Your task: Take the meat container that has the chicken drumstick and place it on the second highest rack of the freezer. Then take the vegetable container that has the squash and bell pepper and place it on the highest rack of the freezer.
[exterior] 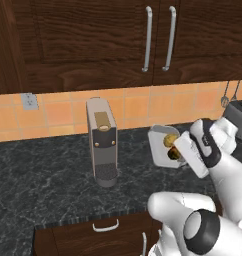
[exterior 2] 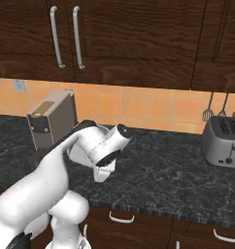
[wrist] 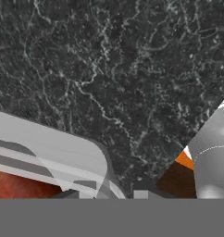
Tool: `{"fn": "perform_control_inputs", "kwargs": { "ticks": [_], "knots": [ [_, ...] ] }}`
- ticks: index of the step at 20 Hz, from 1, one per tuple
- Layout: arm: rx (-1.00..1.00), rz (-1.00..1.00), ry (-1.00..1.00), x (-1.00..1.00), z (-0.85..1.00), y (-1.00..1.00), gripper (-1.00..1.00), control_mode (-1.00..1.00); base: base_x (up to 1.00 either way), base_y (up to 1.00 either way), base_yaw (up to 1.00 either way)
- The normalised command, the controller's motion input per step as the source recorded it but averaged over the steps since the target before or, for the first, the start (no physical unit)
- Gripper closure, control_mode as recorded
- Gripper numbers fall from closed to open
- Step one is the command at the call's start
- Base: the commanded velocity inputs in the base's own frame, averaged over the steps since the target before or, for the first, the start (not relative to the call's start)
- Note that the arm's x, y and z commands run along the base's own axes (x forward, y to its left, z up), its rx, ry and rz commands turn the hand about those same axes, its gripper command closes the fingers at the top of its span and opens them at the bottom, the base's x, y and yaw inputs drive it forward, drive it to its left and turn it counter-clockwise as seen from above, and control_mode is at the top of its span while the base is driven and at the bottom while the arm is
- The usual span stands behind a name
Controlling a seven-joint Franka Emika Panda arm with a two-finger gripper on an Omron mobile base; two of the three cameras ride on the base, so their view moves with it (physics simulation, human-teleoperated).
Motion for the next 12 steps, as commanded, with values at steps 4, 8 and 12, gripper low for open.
{"fn": "perform_control_inputs", "kwargs": {
  "ticks": [4,8,12],
  "knots": [
    [0.00,0.00,-0.14,-0.67,0.71,0.01,1.00,-1.00,0.00,0.00,0.00],
    [0.00,0.00,-0.08,-0.51,0.50,0.01,1.00,-1.00,0.00,0.00,0.00],
    [-0.03,-0.02,0.05,-0.17,0.36,0.17,1.00,-1.00,0.00,0.00,0.00]
  ]
}}
